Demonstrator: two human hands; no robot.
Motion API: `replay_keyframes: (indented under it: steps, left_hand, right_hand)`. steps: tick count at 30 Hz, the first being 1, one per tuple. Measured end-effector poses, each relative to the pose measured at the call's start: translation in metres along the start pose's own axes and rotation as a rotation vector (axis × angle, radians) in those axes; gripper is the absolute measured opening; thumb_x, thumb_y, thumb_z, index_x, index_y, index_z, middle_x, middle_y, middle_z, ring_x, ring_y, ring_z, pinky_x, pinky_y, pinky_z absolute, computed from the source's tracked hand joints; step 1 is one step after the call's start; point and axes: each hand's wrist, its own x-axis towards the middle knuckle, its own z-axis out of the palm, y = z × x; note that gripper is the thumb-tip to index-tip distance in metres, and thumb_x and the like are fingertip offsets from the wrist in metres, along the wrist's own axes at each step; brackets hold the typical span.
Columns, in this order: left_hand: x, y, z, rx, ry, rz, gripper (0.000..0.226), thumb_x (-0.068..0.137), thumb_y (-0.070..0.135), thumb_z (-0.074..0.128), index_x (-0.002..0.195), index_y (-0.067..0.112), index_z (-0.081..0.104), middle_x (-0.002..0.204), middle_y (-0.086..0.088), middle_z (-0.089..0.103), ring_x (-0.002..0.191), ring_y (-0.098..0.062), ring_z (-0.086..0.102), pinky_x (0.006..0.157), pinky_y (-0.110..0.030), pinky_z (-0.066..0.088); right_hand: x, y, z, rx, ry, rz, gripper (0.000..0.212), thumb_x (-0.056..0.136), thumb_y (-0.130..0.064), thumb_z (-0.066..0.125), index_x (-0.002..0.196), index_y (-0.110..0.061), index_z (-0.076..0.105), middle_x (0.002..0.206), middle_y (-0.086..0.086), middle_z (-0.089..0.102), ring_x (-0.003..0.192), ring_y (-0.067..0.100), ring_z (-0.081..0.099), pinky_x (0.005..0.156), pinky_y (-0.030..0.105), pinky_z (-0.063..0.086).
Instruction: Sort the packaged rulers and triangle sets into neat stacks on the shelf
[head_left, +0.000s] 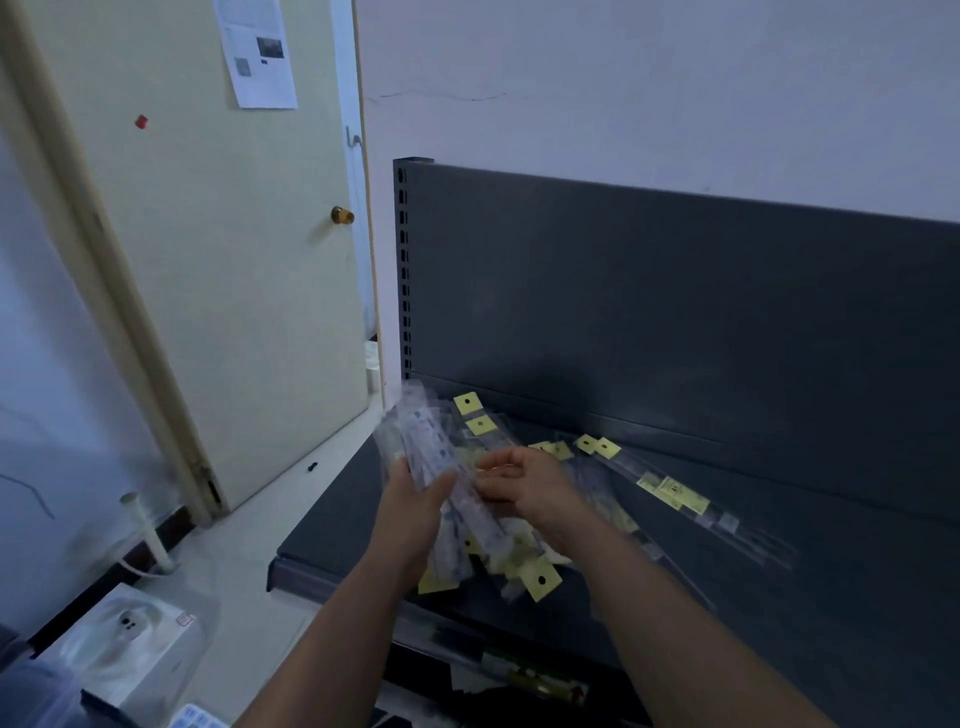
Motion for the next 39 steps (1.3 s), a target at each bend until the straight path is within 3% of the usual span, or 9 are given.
replay_keyframes:
  steps: [5,12,14,17,19,24,28,33,39]
  left_hand:
    - [-0.002,0.002,0.003,-0.068,0.008,0.001,0.062,0.092,0.025,0.064,0.145,0.013,0.035,0.146,-0.006,0.044,0.129,-0.027,0.048,0.105,-0.044,0.042]
    - [-0.009,0.008,0.0,-0.19,-0.035,-0.029,0.03,0.101,0.017,0.046,0.124,-0.003,0.046,0.083,-0.014,0.059,0.064,-0.021,0.055,0.056,-0.031,0.053]
    - [-0.008,0.01,-0.007,-0.212,-0.015,-0.063,0.037,0.103,0.027,0.042,0.128,0.0,0.043,0.086,-0.015,0.059,0.067,-0.022,0.054,0.057,-0.033,0.05]
    - [-0.005,0.012,-0.016,-0.084,-0.104,-0.167,0.061,0.094,0.054,0.047,0.141,0.015,0.04,0.128,-0.014,0.057,0.106,-0.028,0.06,0.092,-0.045,0.05]
    - [-0.014,0.018,-0.013,-0.011,-0.295,-0.207,0.057,0.088,0.055,0.057,0.131,0.018,0.051,0.122,-0.011,0.063,0.104,-0.025,0.065,0.086,-0.042,0.055]
    - [-0.033,0.015,0.005,0.164,-0.581,-0.155,0.037,0.083,0.021,0.071,0.115,0.008,0.058,0.097,-0.013,0.07,0.079,-0.024,0.068,0.069,-0.034,0.055]
    - [-0.037,0.015,0.01,-0.023,-0.506,-0.225,0.018,0.098,0.01,0.051,0.115,0.005,0.051,0.088,-0.016,0.066,0.071,-0.024,0.068,0.065,-0.034,0.057]
    - [-0.036,0.018,0.006,-0.076,-0.267,-0.166,0.021,0.102,0.006,0.037,0.121,0.006,0.045,0.101,-0.02,0.066,0.078,-0.028,0.067,0.063,-0.036,0.059]
    - [-0.044,0.016,0.013,-0.133,-0.199,-0.149,0.026,0.098,-0.003,0.031,0.121,0.0,0.042,0.096,-0.022,0.052,0.069,-0.025,0.056,0.054,-0.03,0.055]
  right_hand:
    - [-0.016,0.0,-0.018,-0.208,-0.118,0.078,0.02,0.079,-0.019,0.077,0.093,-0.012,0.065,0.081,0.001,0.07,0.071,0.014,0.063,0.06,0.024,0.049]
    - [-0.023,-0.007,-0.064,-0.082,0.036,0.044,0.007,0.086,-0.004,0.066,0.093,-0.008,0.068,0.084,0.009,0.066,0.081,0.027,0.066,0.081,0.044,0.055]
    - [-0.028,-0.011,-0.082,-0.125,0.004,0.024,0.012,0.087,-0.001,0.064,0.089,-0.011,0.07,0.076,0.007,0.064,0.072,0.023,0.062,0.074,0.04,0.052]
    - [-0.04,-0.024,-0.097,-0.233,-0.184,0.063,0.017,0.087,0.002,0.062,0.093,-0.01,0.072,0.072,0.003,0.064,0.06,0.01,0.056,0.058,0.022,0.047]
    - [-0.043,-0.029,-0.096,-0.348,-0.257,0.061,0.018,0.085,-0.002,0.066,0.098,-0.012,0.073,0.077,-0.004,0.068,0.062,0.004,0.057,0.06,0.018,0.045]
    - [-0.036,-0.023,-0.077,-0.204,-0.029,-0.067,0.036,0.076,-0.005,0.078,0.109,-0.011,0.065,0.094,0.002,0.065,0.082,0.015,0.06,0.065,0.022,0.05]
    - [-0.029,-0.011,-0.071,-0.019,0.168,-0.11,0.053,0.082,-0.009,0.074,0.13,-0.009,0.051,0.119,0.011,0.057,0.098,0.016,0.06,0.077,0.022,0.053]
    - [-0.035,0.021,-0.09,-0.736,0.098,-0.113,0.031,0.098,-0.016,0.049,0.127,-0.013,0.06,0.124,-0.001,0.058,0.112,0.014,0.054,0.085,0.021,0.037]
    - [-0.038,0.05,-0.111,-1.088,0.103,-0.122,0.021,0.09,-0.017,0.052,0.105,-0.015,0.066,0.109,0.005,0.065,0.097,0.022,0.059,0.077,0.027,0.046]
